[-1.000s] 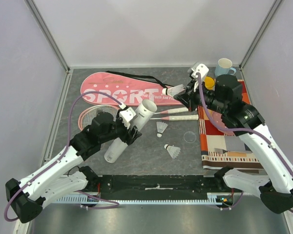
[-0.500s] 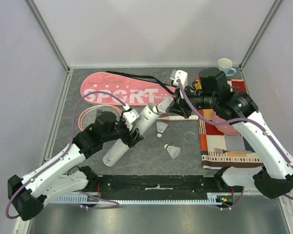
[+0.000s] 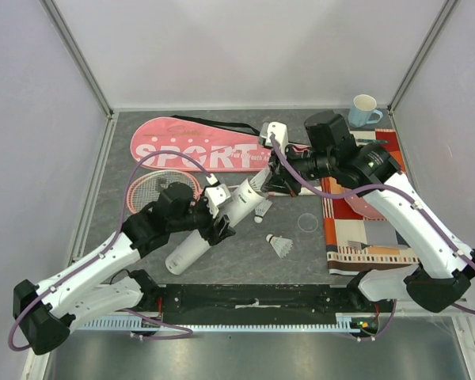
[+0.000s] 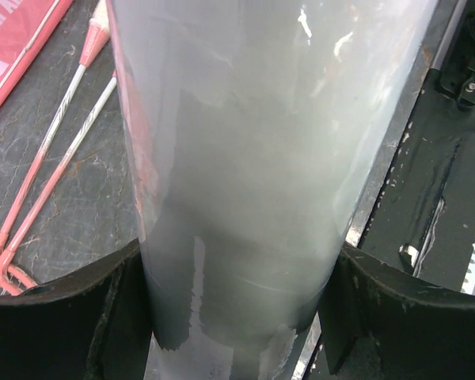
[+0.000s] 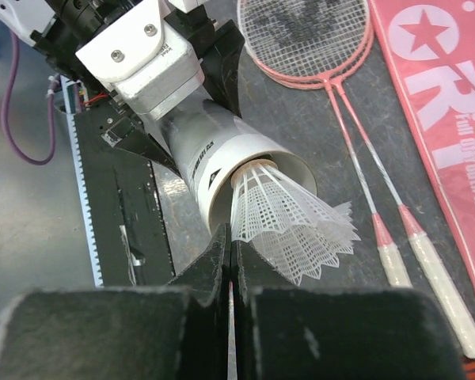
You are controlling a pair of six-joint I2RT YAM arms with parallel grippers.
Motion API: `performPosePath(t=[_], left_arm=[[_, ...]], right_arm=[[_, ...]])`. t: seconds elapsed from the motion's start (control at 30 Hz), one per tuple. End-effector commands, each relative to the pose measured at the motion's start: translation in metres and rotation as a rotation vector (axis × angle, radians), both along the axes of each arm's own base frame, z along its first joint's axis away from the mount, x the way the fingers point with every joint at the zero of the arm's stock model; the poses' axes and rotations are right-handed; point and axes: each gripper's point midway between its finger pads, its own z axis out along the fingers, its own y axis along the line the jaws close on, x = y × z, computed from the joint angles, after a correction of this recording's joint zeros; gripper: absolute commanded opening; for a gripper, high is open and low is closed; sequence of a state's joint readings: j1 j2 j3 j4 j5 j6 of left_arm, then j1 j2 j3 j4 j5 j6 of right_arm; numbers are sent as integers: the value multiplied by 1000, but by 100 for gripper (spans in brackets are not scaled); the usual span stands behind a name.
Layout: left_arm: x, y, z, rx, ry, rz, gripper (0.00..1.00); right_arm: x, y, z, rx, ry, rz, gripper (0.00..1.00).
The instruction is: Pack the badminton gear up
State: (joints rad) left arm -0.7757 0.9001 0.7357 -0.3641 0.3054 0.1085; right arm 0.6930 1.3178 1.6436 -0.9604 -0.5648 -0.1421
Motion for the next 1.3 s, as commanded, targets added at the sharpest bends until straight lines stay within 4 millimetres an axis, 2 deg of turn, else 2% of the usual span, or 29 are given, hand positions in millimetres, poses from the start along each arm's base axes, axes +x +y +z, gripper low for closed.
performPosePath(t=[0.0, 0.13, 0.3, 0.4, 0.63, 0.73, 0.8, 0.83, 0.93, 1.07, 1.17, 1.2, 1.27], left_arm=[[-8, -11, 25, -59, -88, -95, 19], [-9, -9, 29, -67, -105, -93, 19], [-12, -10, 32, -78, -108, -109, 19], [-13, -12, 31, -76, -104, -115, 19], [-11, -9, 30, -68, -109, -98, 19], [-8, -8, 29, -62, -116, -88, 19], [-6, -8, 29, -57, -117, -78, 19], [-5, -7, 29, -54, -119, -73, 19], [-3, -6, 30, -54, -127, -60, 19], [-1, -4, 31, -52, -134, -43, 19], [0, -2, 32, -51, -143, -30, 19], [0, -1, 32, -52, -143, -28, 19], [1, -1, 34, -54, -147, -23, 19]], right_arm=[[-14, 12, 2, 40, 42, 105, 0], [-29, 15, -2, 54, 94, 163, 0], [-30, 17, -1, 52, 106, 159, 0], [-30, 20, -1, 52, 118, 162, 5], [-17, 17, 5, 42, 76, 91, 42], [-3, 8, 14, 30, 24, -16, 50], [-4, 5, 22, 52, 13, -19, 55], [-7, 3, 30, 75, 0, -16, 62], [-19, 4, 45, 146, 5, 29, 69], [-29, 7, 45, 182, 34, 72, 72], [-13, -2, 41, 166, 3, -28, 72], [-5, -7, 49, 190, -18, -97, 70], [12, -16, 45, 193, -27, -199, 65]])
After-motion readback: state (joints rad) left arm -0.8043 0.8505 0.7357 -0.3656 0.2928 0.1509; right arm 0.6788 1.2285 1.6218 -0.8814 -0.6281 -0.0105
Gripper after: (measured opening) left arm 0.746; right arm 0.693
